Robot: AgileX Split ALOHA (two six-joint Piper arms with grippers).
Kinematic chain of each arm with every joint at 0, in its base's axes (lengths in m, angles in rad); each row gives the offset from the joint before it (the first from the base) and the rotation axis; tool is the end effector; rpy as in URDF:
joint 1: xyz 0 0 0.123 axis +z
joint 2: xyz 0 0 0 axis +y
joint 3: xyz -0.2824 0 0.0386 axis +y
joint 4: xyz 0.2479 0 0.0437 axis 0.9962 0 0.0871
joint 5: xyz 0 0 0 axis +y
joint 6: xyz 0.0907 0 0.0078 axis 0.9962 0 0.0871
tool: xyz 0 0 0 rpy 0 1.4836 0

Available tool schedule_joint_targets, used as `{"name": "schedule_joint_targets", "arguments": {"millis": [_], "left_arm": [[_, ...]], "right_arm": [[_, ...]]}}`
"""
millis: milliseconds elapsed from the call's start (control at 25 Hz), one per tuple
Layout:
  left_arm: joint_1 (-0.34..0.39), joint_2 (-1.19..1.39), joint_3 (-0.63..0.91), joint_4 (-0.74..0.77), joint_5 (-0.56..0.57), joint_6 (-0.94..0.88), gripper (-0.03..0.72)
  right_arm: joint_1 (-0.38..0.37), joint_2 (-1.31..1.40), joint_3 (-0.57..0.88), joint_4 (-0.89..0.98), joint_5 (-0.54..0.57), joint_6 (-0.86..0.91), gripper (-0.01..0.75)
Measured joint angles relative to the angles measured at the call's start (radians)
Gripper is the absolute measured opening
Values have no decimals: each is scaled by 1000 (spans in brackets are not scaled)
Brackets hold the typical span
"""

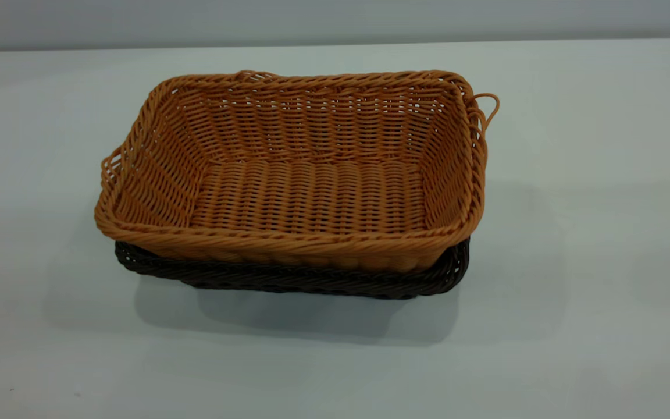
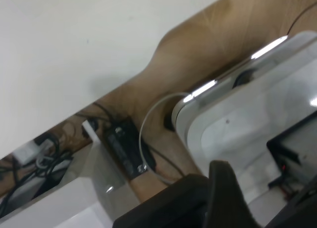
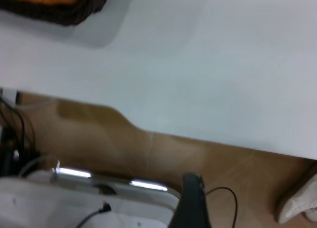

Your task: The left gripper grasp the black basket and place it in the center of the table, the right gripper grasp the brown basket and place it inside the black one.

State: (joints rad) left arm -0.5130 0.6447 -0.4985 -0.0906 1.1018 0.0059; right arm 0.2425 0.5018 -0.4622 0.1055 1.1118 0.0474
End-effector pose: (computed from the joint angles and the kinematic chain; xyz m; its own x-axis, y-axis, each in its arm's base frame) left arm 0.0707 -0.0483 0.2475 -0.8162 0.4196 -0.3973 0.4890 0.8679 -0.0880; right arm 0.0605 0.0238 0.2473 -0.8707 -0.1188 -0.4772 -0.2026 0.9709 0.1279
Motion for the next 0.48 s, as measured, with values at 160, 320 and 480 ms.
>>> {"name": "schedule_joint_targets", "arguments": {"millis": [160, 320, 480], "left_arm": [[145, -56, 0, -17, 3, 0, 386], [314, -161, 0, -20, 6, 0, 386], [431, -310, 0, -22, 13, 0, 386]], "right_arm": [[-180, -58, 0, 26, 0, 0, 542], [-314, -172, 0, 26, 0, 0, 542], [-334, -291, 0, 32, 4, 0, 542]]}}
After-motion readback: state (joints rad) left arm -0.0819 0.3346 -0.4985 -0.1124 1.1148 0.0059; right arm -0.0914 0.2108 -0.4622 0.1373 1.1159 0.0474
